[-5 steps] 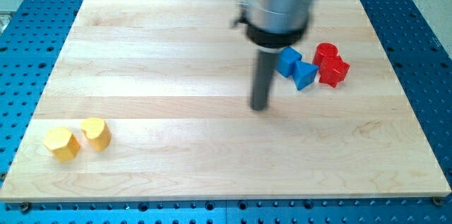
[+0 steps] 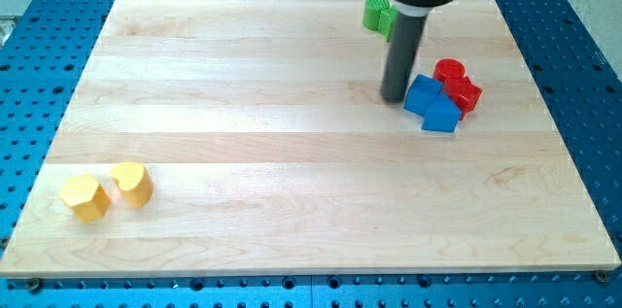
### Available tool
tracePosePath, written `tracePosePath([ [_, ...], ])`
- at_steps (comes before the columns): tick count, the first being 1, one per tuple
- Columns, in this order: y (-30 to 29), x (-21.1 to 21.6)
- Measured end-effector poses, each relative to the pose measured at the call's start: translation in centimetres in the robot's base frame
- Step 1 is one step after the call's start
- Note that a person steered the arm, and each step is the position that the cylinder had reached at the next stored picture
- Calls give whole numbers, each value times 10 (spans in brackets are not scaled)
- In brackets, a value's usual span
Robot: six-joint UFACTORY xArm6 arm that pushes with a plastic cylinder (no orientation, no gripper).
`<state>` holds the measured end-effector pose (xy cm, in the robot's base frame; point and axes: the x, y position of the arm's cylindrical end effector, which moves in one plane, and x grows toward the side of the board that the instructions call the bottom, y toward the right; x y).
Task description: Push the blue blocks closely to the red blocks
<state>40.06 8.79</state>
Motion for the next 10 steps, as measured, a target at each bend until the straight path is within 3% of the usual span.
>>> tracePosePath([
  [1,-36,45],
  [2,-18,49],
  [3,-62,12],
  [6,-67,5],
  [7,-63,-29],
  [9,108,-90],
  [10,92,-148],
])
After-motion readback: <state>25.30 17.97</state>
